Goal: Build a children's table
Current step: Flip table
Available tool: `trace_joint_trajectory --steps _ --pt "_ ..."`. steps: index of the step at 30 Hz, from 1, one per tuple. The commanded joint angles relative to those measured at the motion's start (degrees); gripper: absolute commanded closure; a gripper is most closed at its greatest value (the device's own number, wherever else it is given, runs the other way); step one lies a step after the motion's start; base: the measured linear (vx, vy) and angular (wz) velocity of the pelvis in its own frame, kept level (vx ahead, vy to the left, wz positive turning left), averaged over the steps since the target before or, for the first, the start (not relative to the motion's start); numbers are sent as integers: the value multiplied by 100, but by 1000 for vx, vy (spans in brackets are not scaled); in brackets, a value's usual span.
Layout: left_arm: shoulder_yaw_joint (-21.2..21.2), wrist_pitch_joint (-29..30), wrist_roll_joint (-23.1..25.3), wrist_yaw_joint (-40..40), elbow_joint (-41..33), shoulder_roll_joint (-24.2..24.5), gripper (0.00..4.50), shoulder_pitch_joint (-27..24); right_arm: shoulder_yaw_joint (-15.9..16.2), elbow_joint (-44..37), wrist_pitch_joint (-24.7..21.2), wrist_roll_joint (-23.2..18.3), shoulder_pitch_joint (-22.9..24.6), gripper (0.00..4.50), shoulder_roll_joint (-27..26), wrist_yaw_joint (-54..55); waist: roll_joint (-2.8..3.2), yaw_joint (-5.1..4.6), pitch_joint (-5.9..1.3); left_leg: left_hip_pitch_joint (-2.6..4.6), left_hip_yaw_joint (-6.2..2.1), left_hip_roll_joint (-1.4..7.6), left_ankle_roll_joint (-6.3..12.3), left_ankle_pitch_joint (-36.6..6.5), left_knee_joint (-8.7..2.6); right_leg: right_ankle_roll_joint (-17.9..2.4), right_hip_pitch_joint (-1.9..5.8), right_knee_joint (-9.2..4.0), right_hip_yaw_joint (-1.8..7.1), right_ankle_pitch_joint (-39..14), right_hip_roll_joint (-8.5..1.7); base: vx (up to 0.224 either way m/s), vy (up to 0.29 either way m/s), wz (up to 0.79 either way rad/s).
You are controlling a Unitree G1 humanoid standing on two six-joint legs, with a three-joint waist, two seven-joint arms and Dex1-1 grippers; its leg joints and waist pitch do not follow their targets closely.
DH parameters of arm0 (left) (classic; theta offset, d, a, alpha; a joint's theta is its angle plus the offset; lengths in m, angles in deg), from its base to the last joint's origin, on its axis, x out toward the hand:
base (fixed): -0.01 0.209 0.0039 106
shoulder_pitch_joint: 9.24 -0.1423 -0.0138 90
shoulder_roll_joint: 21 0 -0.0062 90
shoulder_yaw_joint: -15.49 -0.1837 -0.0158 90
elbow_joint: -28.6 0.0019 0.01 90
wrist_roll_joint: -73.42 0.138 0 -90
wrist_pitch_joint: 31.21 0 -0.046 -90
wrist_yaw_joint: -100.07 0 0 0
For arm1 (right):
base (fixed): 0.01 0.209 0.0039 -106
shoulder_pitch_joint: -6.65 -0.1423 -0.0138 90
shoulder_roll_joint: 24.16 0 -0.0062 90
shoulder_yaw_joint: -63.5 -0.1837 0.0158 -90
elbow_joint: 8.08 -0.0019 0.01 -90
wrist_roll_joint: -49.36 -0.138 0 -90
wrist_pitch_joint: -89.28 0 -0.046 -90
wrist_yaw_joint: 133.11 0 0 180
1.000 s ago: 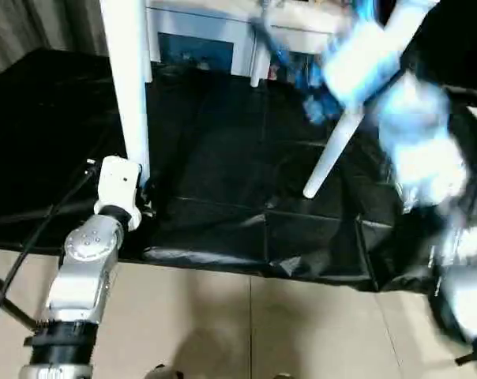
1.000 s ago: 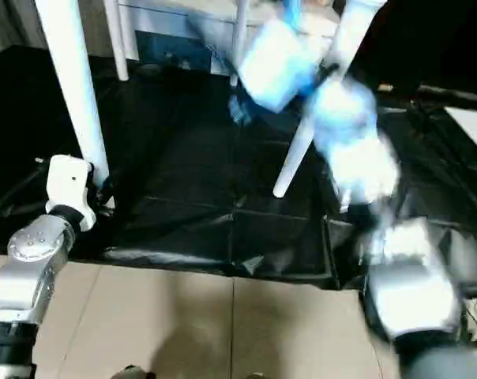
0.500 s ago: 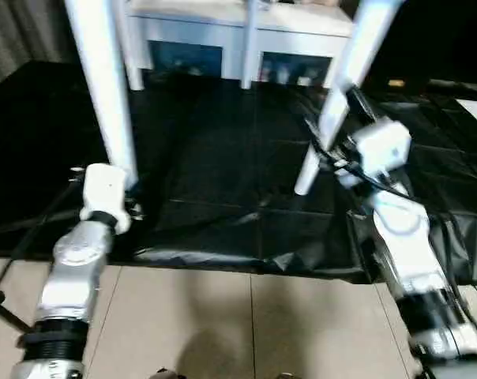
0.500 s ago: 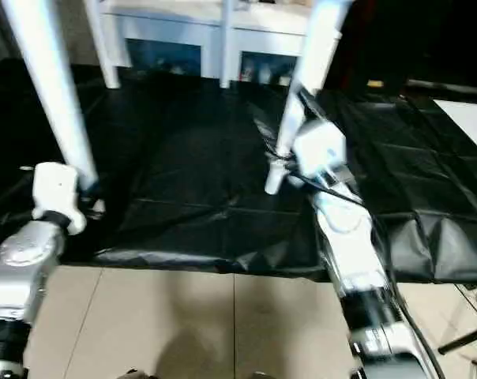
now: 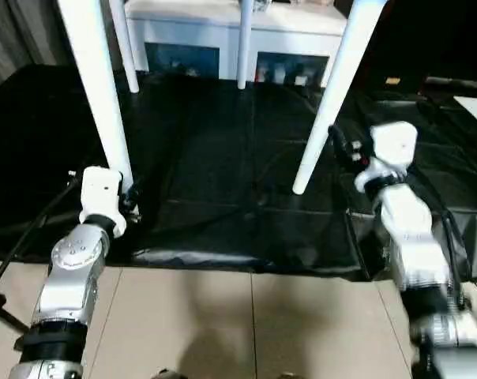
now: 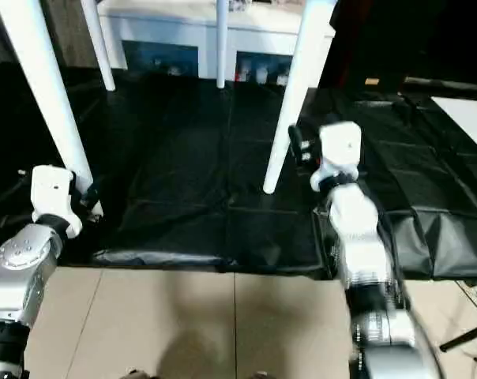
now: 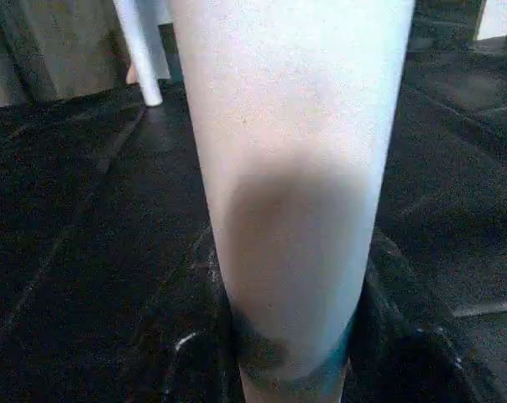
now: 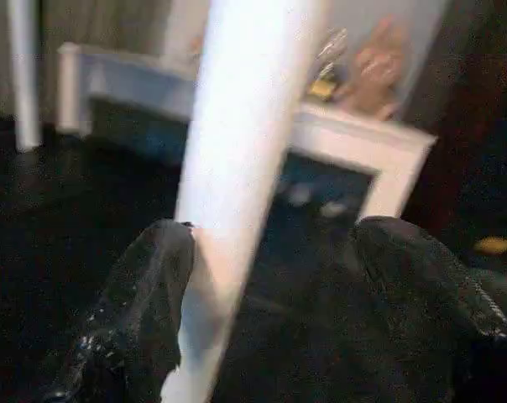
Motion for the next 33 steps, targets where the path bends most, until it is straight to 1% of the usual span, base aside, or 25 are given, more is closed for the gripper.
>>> trace_joint_trajectory --steps 1,2,3,4,5,6,7,9,11,12,15,17,19,22,23,24,25,26,27,28,29,30,31,32,33 --pt "-139 -130 110 -153 32 67 302 20 -38 720 78 32 -408 115 93 -384 184 -18 -463 203 -82 122 -291 -2176 -474 -1299 144 -478 200 -1090 -342 0 0 0" --pt "-171 -136 109 -206 58 79 302 23 -90 1089 17 -8 -643 115 80 -546 203 0 -469 196 -86 120 -270 -2133 -475 -1360 168 -470 192 -1075 -348 0 0 0" --pt "-192 -139 110 -239 72 88 302 25 -130 1312 -35 -44 -787 115 69 -650 194 -12 -474 186 -78 120 -257 -2084 -463 -1403 163 -459 196 -1030 -347 0 0 0" --pt "-218 -128 88 -311 86 99 302 24 -134 1610 -21 -34 -987 115 67 -828 194 14 -479 185 -76 132 -228 -1994 -464 -1456 174 -448 195 -921 -355 0 0 0" --pt "-239 -114 70 -377 92 109 302 20 -128 1855 0 -25 -1148 115 71 -996 217 30 -478 176 -79 141 -212 -1921 -471 -1505 187 -435 188 -821 -359 0 0 0" --pt "-251 -108 65 -407 90 116 302 17 -133 1964 -13 -45 -1218 115 71 -1097 220 24 -486 170 -84 148 -204 -1906 -468 -1563 194 -408 182 -730 -360 0 0 0" --pt "-284 -98 29 -524 78 128 302 0 -67 2215 24 19 -1367 115 100 -1283 207 48 -485 176 -74 153 -179 -1870 -467 -1605 191 -404 180 -664 -367 0 0 0" --pt "-311 -75 -5 -631 47 134 302 -18 -22 2413 28 48 -1460 115 135 -1524 221 70 -482 186 -70 160 -176 -1835 -476 -1606 193 -408 177 -624 -367 0 0 0" --pt "-325 -63 -25 -688 26 133 302 -31 -14 2711 22 60 -1551 115 188 -1933 177 89 -487 182 -60 164 -129 -1797 -470 -1655 209 -395 178 -600 -376 0 0 0" --pt "-328 -69 -15 -686 28 137 302 -34 -21 2779 -54 20 -1546 115 209 -2215 158 98 -477 178 -56 168 -113 -1812 -479 -1646 213 -412 178 -659 -379 0 0 0" --pt "-337 -57 -13 -713 44 153 302 -33 10 2952 -30 53 -1528 115 282 -2742 158 115 -470 174 -59 176 -71 -1825 -480 -1638 217 -416 184 -742 -392 0 0 0" --pt "-322 -72 -22 -724 86 180 302 -19 -3 2944 -45 -17 -1432 115 396 -3325 169 131 -472 182 -57 181 -53 -1856 -474 -1650 213 -420 181 -812 -392 0 0 0" --pt "-314 -80 -21 -729 113 195 302 -4 -22 2912 -51 -66 -1393 115 433 -3506 163 144 -472 183 -57 185 -35 -1850 -478 -1650 210 -417 179 -818 -386 0 0 0" --pt "-276 -182 52 -744 322 305 302 95 77 2524 74 -170 -1040 115 656 -4277 181 175 -471 200 -55 191 -18 -1895 -474 -1631 201 -436 177 -841 -388 0 0 0" --pt "-254 -215 62 -759 401 342 302 134 109 2346 79 -214 -901 115 728 -4492 169 193 -480 194 -56 191 -3 -1847 -477 -1610 214 -426 172 -785 -383 0 0 0" --pt "-238 -235 66 -772 451 369 302 164 120 2186 56 -263 -785 115 783 -4658 193 218 -467 208 -49 187 10 -1907 -488 -1572 203 -457 167 -838 -366 0 0 0" --pt "-218 -247 63 -789 494 400 302 197 115 1978 1 -336 -642 115 845 -4852 173 224 -475 204 -66 196 0 -1913 -495 -1565 225 -439 166 -845 -379 0 0 0" --pt "-218 -247 63 -789 494 400 302 197 115 1978 1 -336 -642 115 845 -4852 175 221 -476 203 -65 197 -6 -1925 -492 -1581 213 -439 164 -883 -383 0 0 0" --pt "-202 -250 60 -797 533 422 302 226 93 1812 -18 -379 -527 115 875 -4930 187 213 -457 201 -66 189 -36 -2027 -500 -1583 201 -456 165 -1067 -386 0 0 0" --pt "-191 -250 57 -800 556 434 302 242 76 1711 -23 -402 -457 115 892 -4971 186 218 -455 218 -66 190 -57 -2090 -502 -1558 193 -476 167 -1169 -389 0 0 0" --pt "-180 -274 74 -803 630 476 302 285 89 1374 -100 -479 -236 115 922 -5021 175 212 -449 218 -71 180 -67 -2130 -507 -1500 200 -496 173 -1280 -386 0 0 0" --pt "-180 -274 74 -803 630 476 302 285 89 1374 -100 -479 -236 115 922 -5021 178 219 -449 233 -78 190 -90 -2186 -512 -1459 179 -500 175 -1374 -392 0 0 0" --pt "-164 -313 89 -844 762 566 302 365 127 800 -106 -509 201 115 972 -4927 162 219 -440 215 -82 175 -88 -2165 -525 -1395 202 -519 173 -1418 -380 0 0 0" --pt "-154 -324 80 -880 834 620 302 412 101 564 -18 -462 414 115 974 -4746 213 255 -443 273 -76 186 -121 -2251 -524 -1324 154 -552 181 -1494 -385 0 0 0" --pt "-145 -325 69 -904 876 649 302 442 65 497 91 -403 499 115 958 -4546 198 256 -445 244 -98 179 -157 -2242 -547 -1278 186 -541 176 -1544 -399 0 0 0"
